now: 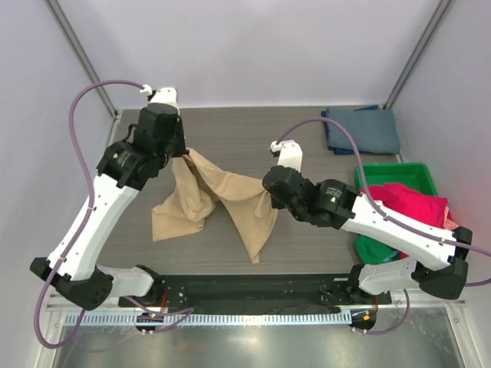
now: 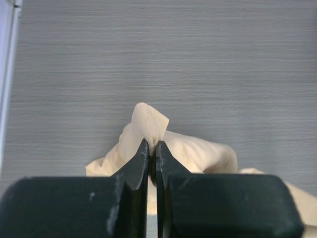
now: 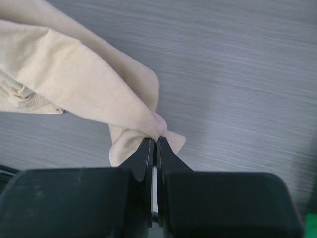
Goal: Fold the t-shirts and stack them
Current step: Flatten the tshirt out
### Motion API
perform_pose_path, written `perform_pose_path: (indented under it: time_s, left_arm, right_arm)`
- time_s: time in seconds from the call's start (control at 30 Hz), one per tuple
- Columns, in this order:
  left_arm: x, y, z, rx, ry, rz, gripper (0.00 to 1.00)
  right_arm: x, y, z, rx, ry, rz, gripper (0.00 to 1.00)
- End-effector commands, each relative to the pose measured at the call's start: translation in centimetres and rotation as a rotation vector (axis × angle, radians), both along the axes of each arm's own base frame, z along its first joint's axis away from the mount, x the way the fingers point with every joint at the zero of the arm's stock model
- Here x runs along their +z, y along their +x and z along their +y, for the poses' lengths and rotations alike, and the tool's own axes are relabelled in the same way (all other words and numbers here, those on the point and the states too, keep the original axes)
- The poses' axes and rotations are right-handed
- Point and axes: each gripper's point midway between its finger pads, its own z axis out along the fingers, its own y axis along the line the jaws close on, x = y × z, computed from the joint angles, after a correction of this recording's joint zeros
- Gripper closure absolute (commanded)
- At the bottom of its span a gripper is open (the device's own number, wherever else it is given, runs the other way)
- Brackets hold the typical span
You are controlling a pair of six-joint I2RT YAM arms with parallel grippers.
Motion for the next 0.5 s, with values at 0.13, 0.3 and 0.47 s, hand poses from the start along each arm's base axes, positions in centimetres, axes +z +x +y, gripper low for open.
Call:
perform_pose_path:
  time_s: [0.13,0.3,0.47]
  left_arm:
    - [6.2,-5.0,4.8,0.076,-0.041,-0.156,1.00]
    - [12.4,-8.9,5.9,-0.042,-0.104,-0.375,1.00]
    - [18.4,-14.2,6.6,-0.193,-0.156,-0.593,1.00]
  right_arm:
    - [10.5,0.5,-4.2,-0.051,0.097,-0.205,0.99]
    - [16.2,-0.7,-5.4,0.034,0.173,-0.301,0.99]
    - [21.7,-2.3,-6.8,0.110,0.285,-0.395,0.99]
